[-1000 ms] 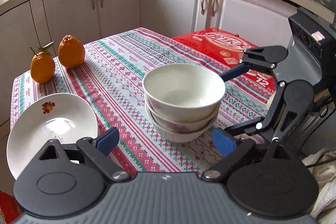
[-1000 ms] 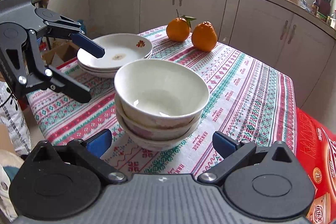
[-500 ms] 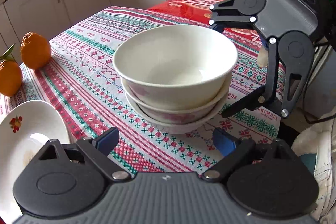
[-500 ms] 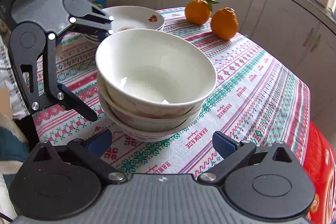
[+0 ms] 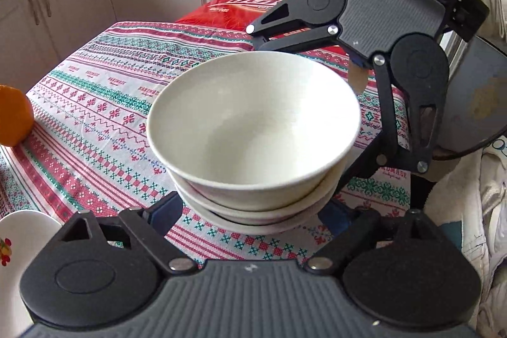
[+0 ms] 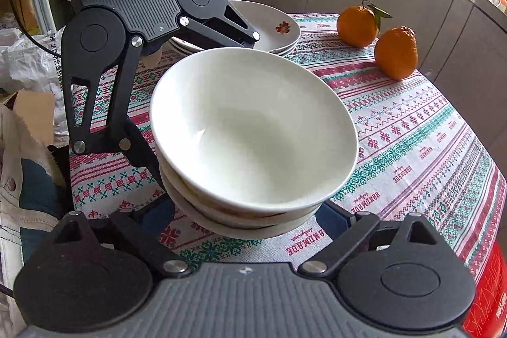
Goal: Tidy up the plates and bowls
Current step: 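Grip the three-bowl stack from opposite sides with both grippers, then lift the bowl stack with both grippers and lower it onto the flower-print plates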
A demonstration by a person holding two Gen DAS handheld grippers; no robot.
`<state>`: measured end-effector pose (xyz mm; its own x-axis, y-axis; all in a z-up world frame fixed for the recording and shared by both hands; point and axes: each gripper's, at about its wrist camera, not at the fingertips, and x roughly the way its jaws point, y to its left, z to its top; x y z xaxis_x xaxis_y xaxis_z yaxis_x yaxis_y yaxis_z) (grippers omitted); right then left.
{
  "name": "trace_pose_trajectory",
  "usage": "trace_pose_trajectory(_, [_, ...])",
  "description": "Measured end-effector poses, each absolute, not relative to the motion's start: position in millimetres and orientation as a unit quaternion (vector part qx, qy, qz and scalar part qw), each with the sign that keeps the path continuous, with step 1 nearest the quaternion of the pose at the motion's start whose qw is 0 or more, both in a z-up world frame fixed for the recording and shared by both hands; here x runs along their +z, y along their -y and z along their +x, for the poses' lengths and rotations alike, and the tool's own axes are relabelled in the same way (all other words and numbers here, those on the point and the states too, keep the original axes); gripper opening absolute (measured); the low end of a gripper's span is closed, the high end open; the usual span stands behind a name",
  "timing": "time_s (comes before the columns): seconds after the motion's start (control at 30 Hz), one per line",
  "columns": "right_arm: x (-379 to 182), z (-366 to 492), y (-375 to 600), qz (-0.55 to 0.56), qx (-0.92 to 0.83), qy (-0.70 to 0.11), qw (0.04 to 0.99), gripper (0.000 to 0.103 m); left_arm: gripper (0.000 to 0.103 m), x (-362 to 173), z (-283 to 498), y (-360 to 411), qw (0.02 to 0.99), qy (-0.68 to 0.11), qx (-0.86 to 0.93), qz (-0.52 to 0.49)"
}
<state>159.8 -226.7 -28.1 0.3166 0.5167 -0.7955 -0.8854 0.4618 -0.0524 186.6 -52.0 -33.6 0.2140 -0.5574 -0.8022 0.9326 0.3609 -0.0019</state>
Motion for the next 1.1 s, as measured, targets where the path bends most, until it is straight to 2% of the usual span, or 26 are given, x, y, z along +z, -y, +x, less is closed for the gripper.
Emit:
trace_pose_trajectory(0.23, [-25, 170, 230, -0.237, 0.467, -0.378, 0.763, 0.09, 0.086, -32, 192, 51, 0.72, -0.373, -0.528, 0.252])
trace_pose_trajectory(1.1, [-21, 169, 221, -0.253, 0.473, -0.39, 0.748, 0.089, 0.085, -30, 193, 48, 0.703, -0.374, -0.549, 0.256])
